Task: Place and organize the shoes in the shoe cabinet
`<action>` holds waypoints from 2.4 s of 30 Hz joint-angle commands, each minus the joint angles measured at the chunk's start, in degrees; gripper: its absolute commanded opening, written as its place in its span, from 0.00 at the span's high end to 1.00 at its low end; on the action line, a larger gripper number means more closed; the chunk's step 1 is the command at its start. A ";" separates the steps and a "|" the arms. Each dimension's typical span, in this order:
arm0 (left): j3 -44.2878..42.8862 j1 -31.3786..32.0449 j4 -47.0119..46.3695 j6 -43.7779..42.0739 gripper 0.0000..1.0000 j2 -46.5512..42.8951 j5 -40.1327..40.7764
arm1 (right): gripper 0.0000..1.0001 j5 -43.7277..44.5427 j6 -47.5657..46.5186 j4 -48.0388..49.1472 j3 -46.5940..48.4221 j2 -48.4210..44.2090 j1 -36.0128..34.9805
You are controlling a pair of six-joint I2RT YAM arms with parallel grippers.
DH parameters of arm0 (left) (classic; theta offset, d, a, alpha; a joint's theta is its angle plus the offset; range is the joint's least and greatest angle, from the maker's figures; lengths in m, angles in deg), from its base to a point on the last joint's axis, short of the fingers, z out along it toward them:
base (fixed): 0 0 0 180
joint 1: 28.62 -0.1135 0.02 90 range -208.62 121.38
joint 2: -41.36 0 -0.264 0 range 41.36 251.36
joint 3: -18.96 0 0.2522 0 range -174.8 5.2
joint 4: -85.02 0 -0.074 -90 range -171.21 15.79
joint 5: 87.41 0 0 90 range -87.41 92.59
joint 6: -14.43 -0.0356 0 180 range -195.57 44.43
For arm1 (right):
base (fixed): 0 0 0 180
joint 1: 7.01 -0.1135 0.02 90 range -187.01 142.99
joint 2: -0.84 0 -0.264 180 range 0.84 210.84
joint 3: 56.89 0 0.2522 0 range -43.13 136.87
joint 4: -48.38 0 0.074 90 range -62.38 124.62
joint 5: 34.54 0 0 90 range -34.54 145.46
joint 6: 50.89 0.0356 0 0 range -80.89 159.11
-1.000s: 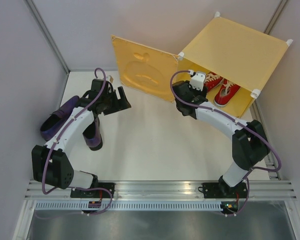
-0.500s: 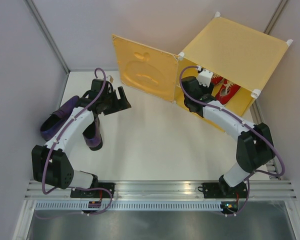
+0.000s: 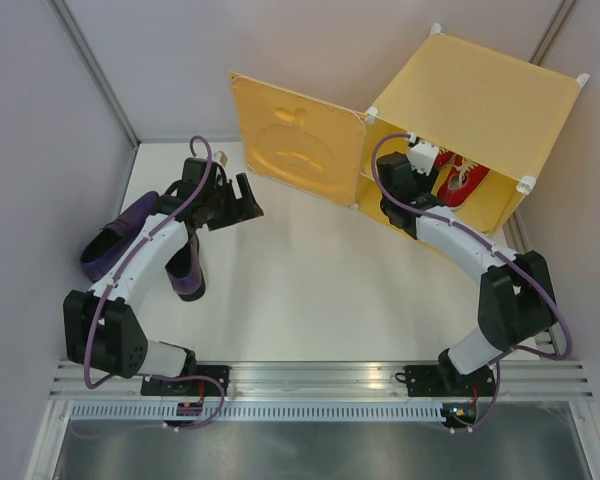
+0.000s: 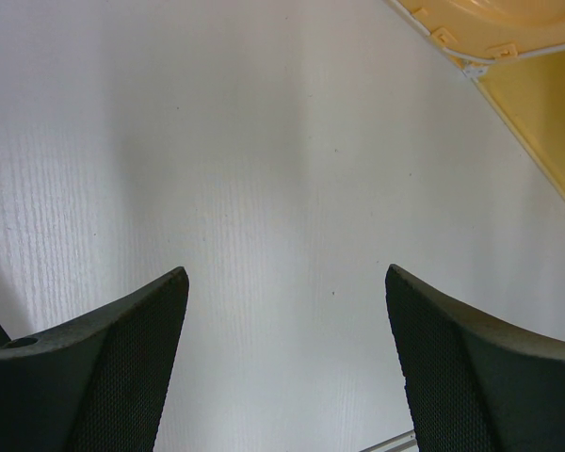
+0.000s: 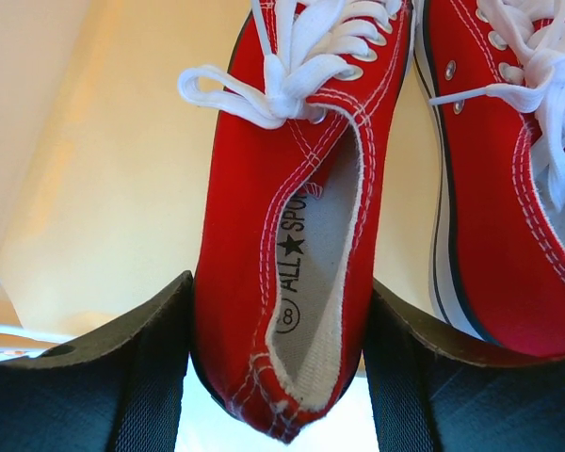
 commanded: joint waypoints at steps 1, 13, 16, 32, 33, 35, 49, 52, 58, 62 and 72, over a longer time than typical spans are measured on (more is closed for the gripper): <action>-0.08 -0.48 -0.26 -0.02 0.12 0.41 -0.78 | 0.99 -1.93 -1.92 6.74 -1.69 -3.26 2.32; -0.08 -0.48 -0.26 0.07 0.12 0.94 -0.87 | 0.99 -14.70 -11.95 18.09 -7.76 -9.24 2.32; 0.01 -0.48 -0.26 0.07 0.12 1.03 -0.96 | 0.99 -13.91 -12.92 18.18 -7.59 -8.89 2.32; 0.01 -0.48 -0.26 0.07 0.12 1.12 -1.22 | 0.99 -10.48 -11.43 17.22 -6.71 -4.94 6.19; 0.01 -0.48 -0.35 0.07 0.12 1.03 -1.22 | 0.99 -10.74 -11.34 17.30 -6.71 -4.85 6.71; 0.01 -0.48 -0.35 0.07 0.12 1.03 -1.14 | 0.99 -11.09 -11.34 17.66 -6.97 -4.76 7.15; 0.01 -0.48 -0.26 -0.02 0.12 1.20 -1.22 | 0.36 -10.56 -10.20 15.72 -7.76 -4.31 7.51; 0.01 -0.48 -0.26 0.07 0.12 1.12 -1.40 | 0.23 -10.83 -9.58 14.41 -8.12 -5.37 7.51; -0.08 -0.48 -0.35 0.16 0.12 1.29 -1.66 | 0.11 -12.15 -9.23 11.34 -6.72 -6.16 7.42; 0.01 -0.48 -0.26 0.16 0.12 1.38 -1.66 | 0.13 -12.94 -8.53 9.92 -6.27 -7.04 7.51; 0.01 -0.48 -0.26 0.24 0.12 1.38 -2.01 | 0.44 -12.85 -6.94 8.43 -7.50 -8.72 7.51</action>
